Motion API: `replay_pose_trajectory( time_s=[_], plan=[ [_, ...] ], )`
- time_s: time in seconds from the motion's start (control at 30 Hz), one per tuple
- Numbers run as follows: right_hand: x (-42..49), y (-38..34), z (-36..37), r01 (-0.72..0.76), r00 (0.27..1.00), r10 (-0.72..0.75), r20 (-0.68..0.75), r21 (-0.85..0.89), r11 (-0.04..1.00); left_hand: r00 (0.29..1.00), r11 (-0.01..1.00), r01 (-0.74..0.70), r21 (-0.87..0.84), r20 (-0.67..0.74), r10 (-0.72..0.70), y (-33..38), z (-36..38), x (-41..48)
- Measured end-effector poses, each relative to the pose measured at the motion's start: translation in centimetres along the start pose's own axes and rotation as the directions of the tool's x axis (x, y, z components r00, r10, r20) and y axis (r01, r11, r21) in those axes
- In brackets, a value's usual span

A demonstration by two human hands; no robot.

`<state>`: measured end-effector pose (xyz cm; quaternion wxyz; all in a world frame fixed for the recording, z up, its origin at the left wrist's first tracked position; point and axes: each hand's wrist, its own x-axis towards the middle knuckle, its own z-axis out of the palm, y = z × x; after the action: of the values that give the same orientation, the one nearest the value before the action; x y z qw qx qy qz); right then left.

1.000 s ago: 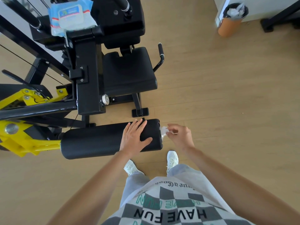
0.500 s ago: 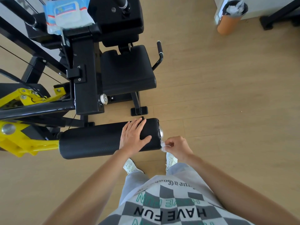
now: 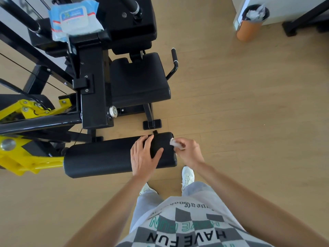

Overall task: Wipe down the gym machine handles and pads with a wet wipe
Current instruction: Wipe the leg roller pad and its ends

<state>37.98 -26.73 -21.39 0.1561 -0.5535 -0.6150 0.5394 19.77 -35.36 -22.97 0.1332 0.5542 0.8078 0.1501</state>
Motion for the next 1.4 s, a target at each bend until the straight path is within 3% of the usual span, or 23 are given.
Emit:
replay_pose_trajectory(
  time_s=[0.13,0.37,0.6,0.8,1.0,1.1,1.23,1.3,1.4],
  plan=[
    [-1.3,1.2,0.9,-0.008,1.0,0.008,-0.024,-0.023,1.0,0.996,0.998,-0.044,0.045,-0.077,0.048,-0.3,0.7,-2.6],
    [-1.1,1.6,-1.0,-0.065,0.987,0.083,0.135,-0.138,0.988,0.998,0.994,-0.056,0.092,0.024,0.054,-1.1,0.1,-0.9],
    [0.5,0.2,-1.2,-0.053,0.996,0.057,0.07,-0.058,0.997,0.987,1.0,-0.002,0.031,0.162,-0.003,-0.6,-0.8,1.8],
    [0.2,-0.3,-0.3,-0.037,0.996,0.046,0.079,-0.119,0.992,0.979,1.0,0.027,-0.011,0.203,-0.024,-0.6,-1.3,3.4],
    [-0.6,-0.2,-1.5,-0.124,0.961,0.169,0.219,-0.203,0.971,0.976,0.999,0.035,-0.012,0.215,-0.031,0.1,-1.9,3.9],
    [-0.2,-0.2,-2.1,-0.142,0.962,0.176,0.207,-0.167,0.976,0.966,0.999,0.04,-0.002,0.256,-0.039,0.1,-2.0,4.4],
    [0.6,-0.7,-2.0,-0.112,0.991,0.115,0.074,-0.041,0.993,0.994,0.996,-0.059,0.073,0.098,0.051,0.0,-1.7,3.7],
    [0.3,-0.9,-1.4,-0.101,0.991,0.101,0.083,-0.002,0.995,0.995,0.994,-0.097,0.049,0.025,0.096,0.3,-1.5,2.4],
    [-0.7,-0.6,-0.4,-0.092,0.993,0.09,0.08,0.015,0.996,0.987,0.989,-0.136,0.054,0.094,0.131,0.3,-0.8,0.2]
  ],
)
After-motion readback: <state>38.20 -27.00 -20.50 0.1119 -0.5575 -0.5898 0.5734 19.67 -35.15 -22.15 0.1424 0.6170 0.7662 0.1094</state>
